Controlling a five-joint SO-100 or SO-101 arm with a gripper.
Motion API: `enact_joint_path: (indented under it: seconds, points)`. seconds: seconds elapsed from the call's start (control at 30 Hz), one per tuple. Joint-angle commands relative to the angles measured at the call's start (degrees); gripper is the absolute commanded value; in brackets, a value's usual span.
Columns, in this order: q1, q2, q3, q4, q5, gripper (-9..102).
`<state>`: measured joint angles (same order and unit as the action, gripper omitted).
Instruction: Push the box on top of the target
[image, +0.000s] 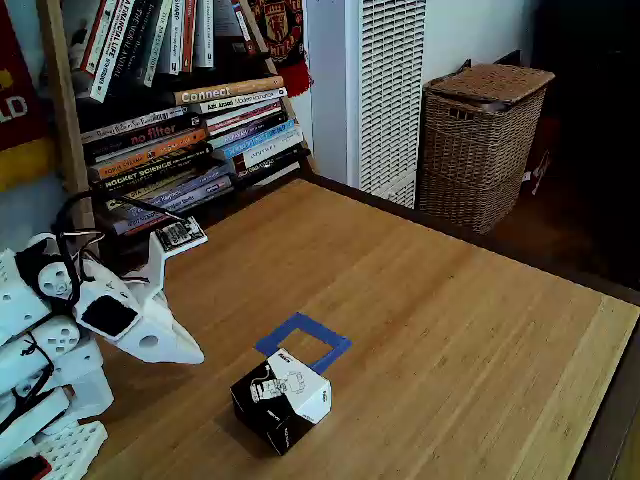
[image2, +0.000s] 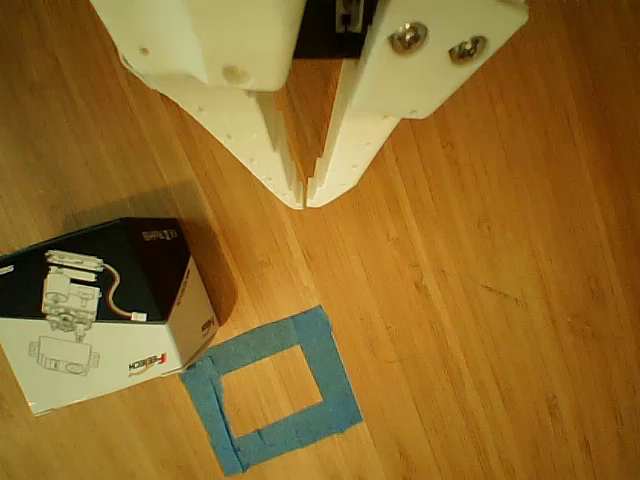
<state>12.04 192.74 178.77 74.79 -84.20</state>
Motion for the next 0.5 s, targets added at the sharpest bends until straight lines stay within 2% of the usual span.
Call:
enact_joint_path:
  seconds: [0.0, 0.23, 0.47]
  points:
    - [0.53, 0.79, 0.53, -1.14, 0.18, 0]
    - [3.69, -0.35, -5.71, 2.99, -0.70, 0]
    - [6.06, -21.45, -19.25, 2.81, -3.69, 0]
